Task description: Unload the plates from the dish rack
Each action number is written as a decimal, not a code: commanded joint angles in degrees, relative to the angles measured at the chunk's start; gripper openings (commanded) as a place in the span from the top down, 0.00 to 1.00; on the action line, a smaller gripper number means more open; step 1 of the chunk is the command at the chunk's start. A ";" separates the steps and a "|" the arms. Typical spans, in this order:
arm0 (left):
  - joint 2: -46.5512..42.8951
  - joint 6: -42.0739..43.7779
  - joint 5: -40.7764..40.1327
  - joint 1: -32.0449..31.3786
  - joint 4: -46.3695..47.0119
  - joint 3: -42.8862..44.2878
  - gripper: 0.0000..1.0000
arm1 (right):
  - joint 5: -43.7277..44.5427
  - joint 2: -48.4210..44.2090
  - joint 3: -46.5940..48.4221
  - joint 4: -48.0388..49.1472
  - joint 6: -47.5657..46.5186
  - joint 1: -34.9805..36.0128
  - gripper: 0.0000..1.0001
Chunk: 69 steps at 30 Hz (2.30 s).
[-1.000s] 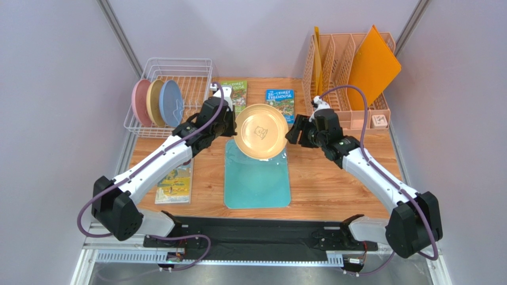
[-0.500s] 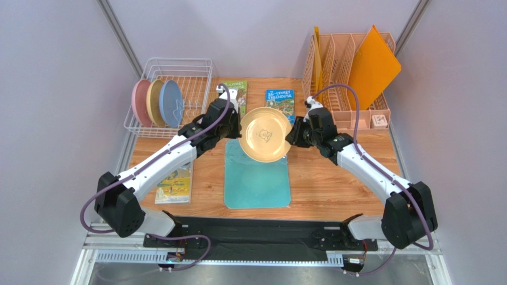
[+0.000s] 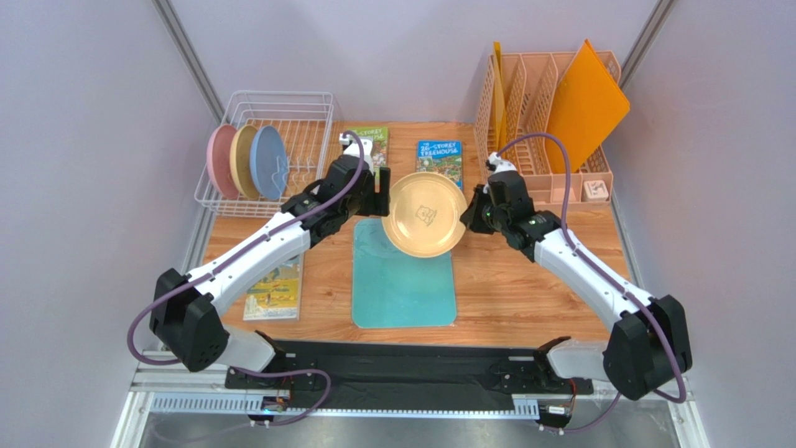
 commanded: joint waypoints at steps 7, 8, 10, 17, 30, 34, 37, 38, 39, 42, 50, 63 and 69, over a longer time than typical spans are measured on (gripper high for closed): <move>-3.65 5.98 -18.62 -0.02 -0.08 0.48 0.01 | 10.46 -12.02 -5.63 -16.92 -0.55 -6.65 1.00; -3.74 6.42 -18.81 0.59 0.01 0.48 0.00 | 10.99 -12.64 -6.76 -18.32 -0.46 -7.45 1.00; -4.17 7.22 -18.37 1.56 0.45 0.39 0.01 | 10.29 -14.39 -8.44 -20.36 0.32 -11.12 1.00; -6.64 6.78 -13.45 9.99 1.06 -0.57 0.00 | 9.85 -16.78 -11.78 -20.80 3.75 -19.40 1.00; -8.66 5.90 -9.85 18.26 1.06 -1.01 0.00 | 9.50 -11.86 -18.37 -20.27 9.20 -24.68 1.00; -8.49 5.99 -7.83 20.28 0.89 -0.58 0.01 | 8.88 -12.21 -19.52 -21.24 11.31 -24.68 0.97; -8.40 6.08 -7.03 21.43 0.80 0.04 0.01 | 9.41 -12.91 -20.04 -22.29 12.98 -24.77 0.81; -8.31 6.25 -6.94 21.87 0.71 0.22 0.01 | 9.33 -13.52 -20.22 -22.56 13.51 -24.60 0.68; -8.13 6.34 -6.86 21.96 0.62 0.57 0.00 | 9.67 -13.96 -20.57 -22.73 13.86 -24.59 0.61; -7.78 6.60 -6.59 22.48 0.62 0.74 0.01 | 10.46 -15.28 -20.66 -23.43 14.83 -24.59 0.35; -5.67 9.24 -7.21 27.22 2.99 1.09 0.01 | 18.63 -25.64 -15.57 -25.99 13.34 -23.71 0.29; 11.45 17.15 -15.52 33.38 13.54 8.82 0.29 | 13.46 -30.14 -12.22 -20.37 5.87 -23.36 0.28; 15.95 22.50 -22.49 33.38 17.84 10.68 0.32 | 11.44 -25.92 -13.72 -16.32 5.25 -23.45 0.29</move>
